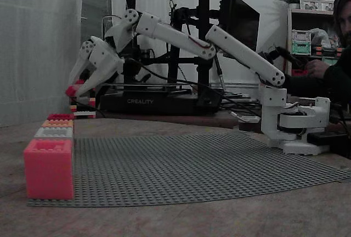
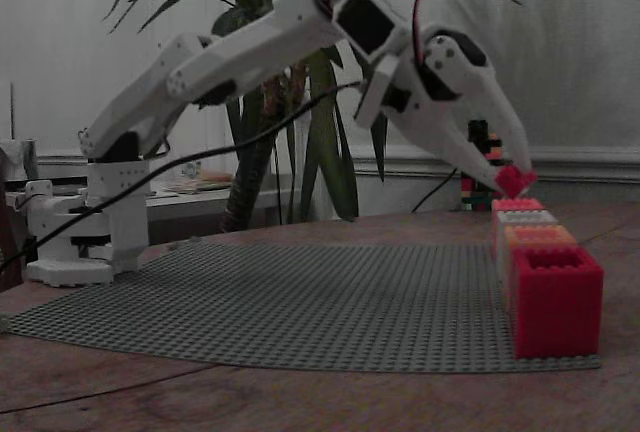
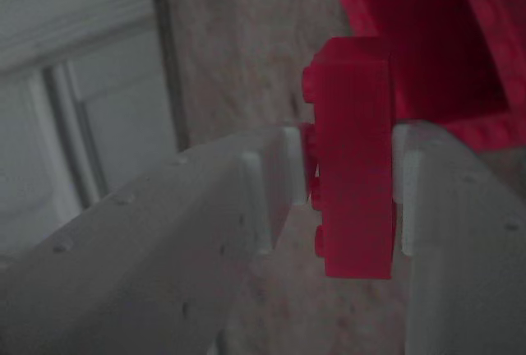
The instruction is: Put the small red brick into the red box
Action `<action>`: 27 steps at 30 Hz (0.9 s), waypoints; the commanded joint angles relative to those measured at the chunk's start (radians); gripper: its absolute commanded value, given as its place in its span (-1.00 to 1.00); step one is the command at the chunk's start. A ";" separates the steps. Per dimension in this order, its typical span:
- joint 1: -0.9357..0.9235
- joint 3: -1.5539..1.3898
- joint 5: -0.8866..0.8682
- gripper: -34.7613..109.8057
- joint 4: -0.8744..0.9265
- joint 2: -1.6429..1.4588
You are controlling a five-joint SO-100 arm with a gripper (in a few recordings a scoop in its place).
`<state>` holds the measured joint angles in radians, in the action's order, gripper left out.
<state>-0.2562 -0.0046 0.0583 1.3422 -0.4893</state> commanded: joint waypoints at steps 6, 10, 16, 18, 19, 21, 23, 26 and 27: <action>-0.032 0.232 0.035 -0.52 -0.032 0.072; -0.043 0.272 0.037 -0.49 -0.044 0.104; -0.046 0.290 0.054 -0.36 -0.080 0.138; -0.044 0.290 0.057 -0.33 -0.086 0.143; -0.044 0.290 0.060 -0.32 -0.091 0.144; -0.044 0.290 0.064 -0.30 -0.094 0.147; -0.041 0.290 0.077 -0.33 -0.097 0.147; -0.038 0.273 0.071 -0.52 -0.101 0.115; -0.037 0.245 0.066 -0.52 -0.104 0.083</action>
<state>-0.2915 0.2071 0.1150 1.2609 -0.2961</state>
